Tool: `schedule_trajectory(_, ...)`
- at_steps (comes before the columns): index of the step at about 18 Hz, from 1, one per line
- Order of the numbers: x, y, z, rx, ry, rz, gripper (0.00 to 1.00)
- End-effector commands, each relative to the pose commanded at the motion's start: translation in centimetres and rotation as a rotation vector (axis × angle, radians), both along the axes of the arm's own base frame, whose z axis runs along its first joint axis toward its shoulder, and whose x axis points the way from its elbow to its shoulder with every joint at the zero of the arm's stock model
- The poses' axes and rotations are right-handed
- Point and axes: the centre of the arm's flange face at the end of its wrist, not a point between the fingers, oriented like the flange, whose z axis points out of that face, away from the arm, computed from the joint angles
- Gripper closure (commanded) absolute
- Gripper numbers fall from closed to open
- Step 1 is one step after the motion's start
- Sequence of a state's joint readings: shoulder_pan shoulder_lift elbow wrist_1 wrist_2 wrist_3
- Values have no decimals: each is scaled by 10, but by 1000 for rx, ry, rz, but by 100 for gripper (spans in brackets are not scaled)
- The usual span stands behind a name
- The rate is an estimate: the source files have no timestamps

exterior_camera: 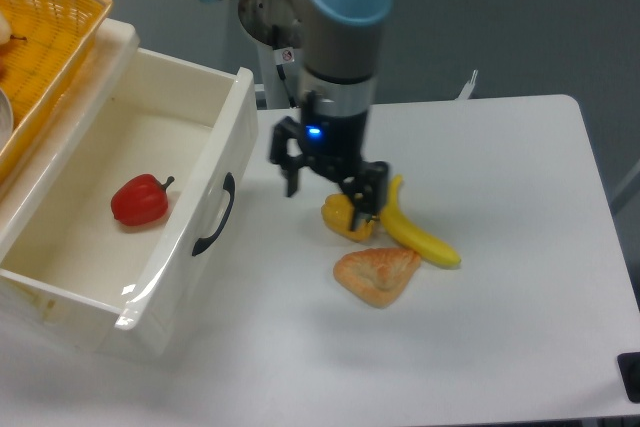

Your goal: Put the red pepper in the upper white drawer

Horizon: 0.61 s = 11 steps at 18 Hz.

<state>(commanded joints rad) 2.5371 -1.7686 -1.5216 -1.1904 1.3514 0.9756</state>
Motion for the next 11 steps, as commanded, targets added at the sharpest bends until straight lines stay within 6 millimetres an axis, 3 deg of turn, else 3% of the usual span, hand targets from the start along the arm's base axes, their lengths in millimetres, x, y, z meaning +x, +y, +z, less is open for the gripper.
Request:
schedule_trajectory(4, -10, -18, -64, -106, -53, -38, 0)
schedule_trajectory(7, -39, -20, -96, -190, -40, -68, 0)
schedule_trajectory(11, -58, -19, -132, -336, 2, -210, 0)
